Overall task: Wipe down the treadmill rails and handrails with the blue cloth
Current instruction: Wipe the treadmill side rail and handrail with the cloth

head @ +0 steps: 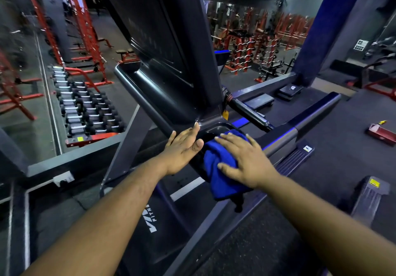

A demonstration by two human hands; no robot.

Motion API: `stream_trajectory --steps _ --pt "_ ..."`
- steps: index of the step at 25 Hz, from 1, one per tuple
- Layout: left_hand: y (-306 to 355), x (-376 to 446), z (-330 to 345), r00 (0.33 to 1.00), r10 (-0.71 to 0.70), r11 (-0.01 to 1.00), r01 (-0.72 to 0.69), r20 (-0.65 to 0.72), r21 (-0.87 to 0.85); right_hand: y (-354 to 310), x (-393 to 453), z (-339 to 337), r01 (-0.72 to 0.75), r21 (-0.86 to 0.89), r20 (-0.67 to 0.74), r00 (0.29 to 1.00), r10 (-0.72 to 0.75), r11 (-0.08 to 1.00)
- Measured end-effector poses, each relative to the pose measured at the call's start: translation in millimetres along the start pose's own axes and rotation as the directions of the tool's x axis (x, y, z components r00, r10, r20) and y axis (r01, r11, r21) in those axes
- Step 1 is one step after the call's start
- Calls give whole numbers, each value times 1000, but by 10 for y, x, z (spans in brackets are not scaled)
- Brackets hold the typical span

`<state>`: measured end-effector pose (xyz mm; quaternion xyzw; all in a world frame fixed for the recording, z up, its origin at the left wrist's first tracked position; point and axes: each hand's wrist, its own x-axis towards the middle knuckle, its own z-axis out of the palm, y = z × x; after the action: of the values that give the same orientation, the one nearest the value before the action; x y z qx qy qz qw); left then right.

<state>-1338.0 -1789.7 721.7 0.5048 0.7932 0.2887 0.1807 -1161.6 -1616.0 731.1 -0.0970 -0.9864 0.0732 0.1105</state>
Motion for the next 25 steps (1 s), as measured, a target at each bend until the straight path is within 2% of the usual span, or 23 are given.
stream_trajectory --steps 3,5,8,10,12,13,15,17,18,20,22,24,25 --pt "32 -21 3 1000 -2 1000 2 15 9 470 493 -119 -197 114 99 977 187 974" --pt "56 -24 12 1000 -9 1000 9 4 10 495 806 -48 -295 151 84 955 285 944" --pt "73 -11 -17 1000 -9 1000 9 -9 3 95 1032 64 -435 31 93 898 431 900" --pt "67 -6 -16 1000 -9 1000 9 -8 5 -83 892 73 -348 -61 148 924 354 935" --pt "52 -6 -10 1000 -7 1000 7 -24 16 49 699 25 -221 -38 177 958 224 975" --pt "49 -3 -12 1000 -8 1000 9 -22 20 205 650 -27 -219 -13 194 957 217 976" --pt "53 -7 -6 1000 -20 1000 20 -4 19 479 678 -147 -367 30 195 914 355 930" --pt "86 -16 -14 999 -32 999 32 -5 31 468 820 -191 -503 28 185 852 490 864" --pt "99 -18 -18 999 -33 999 33 -6 43 363 878 -154 -496 -4 175 855 489 869" --pt "104 -9 -16 999 -41 997 41 -6 61 83 841 -35 -389 -53 143 908 393 920" --pt "104 -2 -7 999 -53 996 53 -6 66 -68 527 -4 -180 -29 137 974 183 983" --pt "131 -15 -24 999 -51 998 51 -14 46 -18 283 -61 -41 35 125 991 37 999" --pt "171 -41 -39 998 -57 998 57 -17 24 -3 281 -87 -44 36 137 990 39 998"
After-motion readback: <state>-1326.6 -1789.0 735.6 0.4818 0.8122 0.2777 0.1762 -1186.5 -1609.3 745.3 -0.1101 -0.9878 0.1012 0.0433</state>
